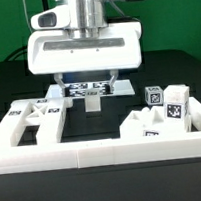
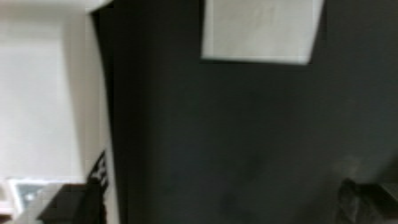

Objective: Assemble chair

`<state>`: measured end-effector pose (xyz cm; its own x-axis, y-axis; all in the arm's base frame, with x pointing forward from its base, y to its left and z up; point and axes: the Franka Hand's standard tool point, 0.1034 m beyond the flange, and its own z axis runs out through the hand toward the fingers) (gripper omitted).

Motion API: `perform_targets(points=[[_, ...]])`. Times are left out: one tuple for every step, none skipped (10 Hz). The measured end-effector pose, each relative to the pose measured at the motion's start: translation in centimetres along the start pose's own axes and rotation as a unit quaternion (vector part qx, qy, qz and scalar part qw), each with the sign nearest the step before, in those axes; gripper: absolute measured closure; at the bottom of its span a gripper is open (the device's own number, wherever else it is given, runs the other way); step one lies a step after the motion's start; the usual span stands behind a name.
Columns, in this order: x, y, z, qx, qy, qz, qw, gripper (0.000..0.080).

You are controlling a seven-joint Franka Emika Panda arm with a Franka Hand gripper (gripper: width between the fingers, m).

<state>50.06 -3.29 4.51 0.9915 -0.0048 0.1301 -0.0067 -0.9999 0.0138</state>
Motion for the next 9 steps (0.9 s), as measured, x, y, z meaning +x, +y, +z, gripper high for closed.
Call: perform_targets(points=[[0.2, 0.0, -0.1, 0.000, 0.002, 0.000, 1.000, 0.0150], [-0.3, -0.4, 0.1, 0.011, -0.028, 0.004, 1.000, 0.0150], [-0.3, -1.0, -0.2, 0.026, -0.083, 0.010, 0.996, 0.0150], [-0.1, -0.7, -0.4, 0.032, -0.112, 0.029, 0.993, 0.0150], [-0.9, -0.8, -0.4, 0.039, -0.162, 0.046, 0.985, 0.0150], [-0.9, -0.8, -0.4, 0.041, -0.198, 0.046, 0.978, 0.0150], [-0.9, -1.0, -0.3, 0.046, -0.225, 0.046, 0.972, 0.0150], [-1.3, -1.2, -0.4, 0.055, -0.267, 0.045, 0.961, 0.0150], [-1.2, -1.3, -0.3, 0.060, -0.294, 0.045, 0.953, 0.0150]])
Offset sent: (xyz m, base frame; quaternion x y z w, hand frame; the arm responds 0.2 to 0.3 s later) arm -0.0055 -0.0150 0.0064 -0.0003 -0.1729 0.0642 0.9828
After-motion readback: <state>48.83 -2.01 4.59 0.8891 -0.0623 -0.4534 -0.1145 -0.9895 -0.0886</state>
